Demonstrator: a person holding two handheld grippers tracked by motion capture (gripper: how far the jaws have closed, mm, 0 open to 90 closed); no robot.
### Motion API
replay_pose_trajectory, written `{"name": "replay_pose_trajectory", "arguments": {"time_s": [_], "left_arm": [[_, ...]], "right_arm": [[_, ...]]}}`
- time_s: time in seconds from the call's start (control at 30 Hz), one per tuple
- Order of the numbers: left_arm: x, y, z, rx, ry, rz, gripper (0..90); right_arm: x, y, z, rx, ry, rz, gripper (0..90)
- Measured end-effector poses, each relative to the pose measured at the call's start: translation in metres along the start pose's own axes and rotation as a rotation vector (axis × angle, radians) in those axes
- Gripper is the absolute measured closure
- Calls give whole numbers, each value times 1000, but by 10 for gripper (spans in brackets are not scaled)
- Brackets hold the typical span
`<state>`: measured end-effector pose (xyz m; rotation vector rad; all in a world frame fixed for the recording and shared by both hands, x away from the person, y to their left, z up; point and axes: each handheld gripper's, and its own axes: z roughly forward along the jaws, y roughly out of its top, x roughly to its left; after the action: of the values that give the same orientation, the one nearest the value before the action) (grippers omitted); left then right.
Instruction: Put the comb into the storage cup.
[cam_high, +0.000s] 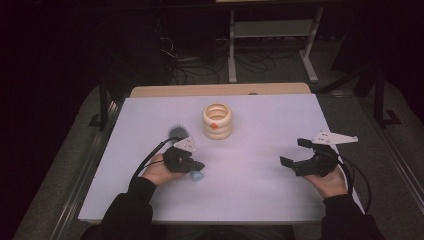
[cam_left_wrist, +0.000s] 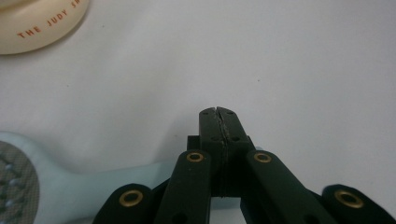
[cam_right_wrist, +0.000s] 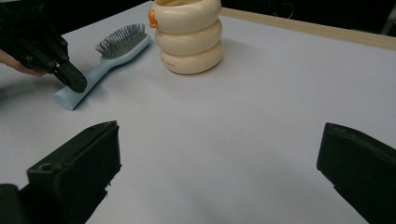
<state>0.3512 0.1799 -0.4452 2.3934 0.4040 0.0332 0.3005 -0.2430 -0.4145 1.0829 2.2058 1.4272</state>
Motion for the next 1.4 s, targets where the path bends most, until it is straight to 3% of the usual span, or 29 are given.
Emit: {"name": "replay_pose_trajectory", "arguments": {"time_s": [0.23, 0.5, 0.73, 1.07, 1.4], "left_arm": [[-2, -5, -5, 32, -5, 5, 900], [1, -20, -13, 74, 32, -14, 900], [6, -39, -32, 51, 43, -55, 900], [12, -52, -49, 27, 68, -84, 900], [16, -61, -57, 66, 113, -92, 900]], "right_arm": [[0, 0, 0, -1, 1, -1, 0], [1, 0, -1, 0, 3, -7, 0], [1, 0, 0, 3, 4, -10, 0], [2, 0, 1, 11, 9, -14, 0], [3, 0, 1, 16, 10, -20, 0]]}}
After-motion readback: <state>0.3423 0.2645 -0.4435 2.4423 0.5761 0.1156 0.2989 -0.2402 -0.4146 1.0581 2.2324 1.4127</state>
